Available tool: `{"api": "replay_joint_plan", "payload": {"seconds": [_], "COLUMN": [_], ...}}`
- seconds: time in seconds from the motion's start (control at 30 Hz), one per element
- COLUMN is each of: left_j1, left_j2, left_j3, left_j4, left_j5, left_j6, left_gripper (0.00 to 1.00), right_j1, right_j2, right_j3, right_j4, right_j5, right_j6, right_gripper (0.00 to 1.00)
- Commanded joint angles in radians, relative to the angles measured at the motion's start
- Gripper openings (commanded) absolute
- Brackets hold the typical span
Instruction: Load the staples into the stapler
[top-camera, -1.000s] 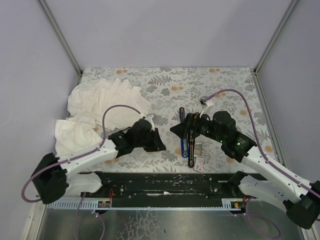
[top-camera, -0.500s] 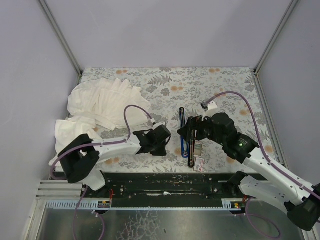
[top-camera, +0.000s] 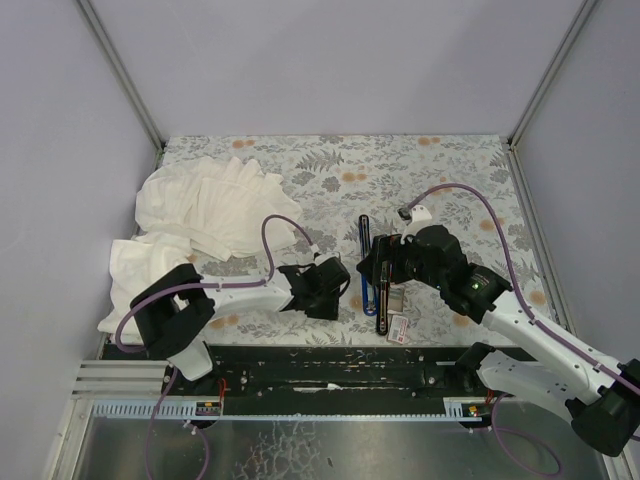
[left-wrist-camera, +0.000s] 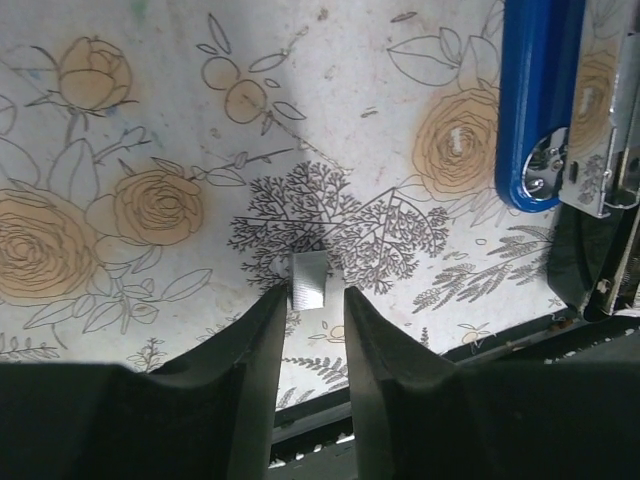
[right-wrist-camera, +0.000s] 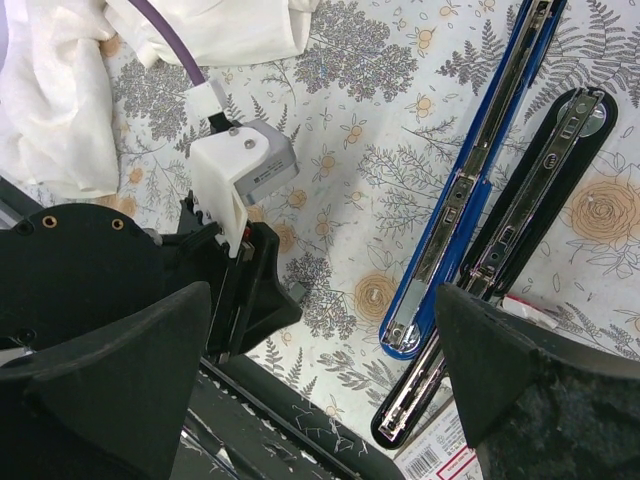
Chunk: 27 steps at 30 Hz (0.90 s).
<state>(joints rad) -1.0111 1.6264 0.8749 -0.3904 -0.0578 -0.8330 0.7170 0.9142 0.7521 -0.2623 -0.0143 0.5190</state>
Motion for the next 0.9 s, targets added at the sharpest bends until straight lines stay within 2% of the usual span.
{"api": "replay_joint_plan", "payload": {"seconds": [0.0, 0.17, 0.3, 0.43, 0.57, 0.67, 0.77, 0.87], "left_j1": [-0.013, -0.019, -0.016, 0.037, 0.202, 0.378, 0.548, 0.667], "left_j2": [0.014, 0.006, -0.031, -0.138, -0.261, -0.317, -0.341, -0.353], "left_j3": [-0.004, -0.042, -0.046, -0.061, -0.076, -0.055, 0.006, 0.078], "left_j4": [0.057, 0.165, 0.148, 0.112, 0.103, 0.074, 0.033, 0.009], "left_j5": [0.047, 0.093, 0.045, -0.002, 0.053, 0.132, 0.206, 0.228], "left_j6": [-0.024, -0.045, -0.034, 0.013, 0.109, 0.210, 0.315, 0.401], "left_gripper": [0.31, 0.33, 0.34, 0.47, 0.65, 0.77, 0.82, 0.84], "right_j1": [-0.004, -0.004, -0.004, -0.002, 0.028, 0.140, 0.253, 0.322], "right_j2": [-0.015, -0.006, 0.014, 0.054, 0.128, 0.224, 0.358, 0.486], "right_j3": [0.004, -0.003, -0.004, -0.015, -0.023, 0.022, 0.093, 0.155], "right_j4": [0.015, 0.014, -0.008, -0.019, -0.018, -0.070, -0.122, -0.140], "right_j5": [0.027, 0.020, 0.020, 0.006, -0.010, 0.131, 0.228, 0.266], "right_j6": [0.019, 0.022, 0.031, 0.039, 0.035, 0.024, 0.022, 0.037], "right_gripper": [0.99, 0.99, 0.99, 0.98, 0.89, 0.84, 0.78, 0.69]}}
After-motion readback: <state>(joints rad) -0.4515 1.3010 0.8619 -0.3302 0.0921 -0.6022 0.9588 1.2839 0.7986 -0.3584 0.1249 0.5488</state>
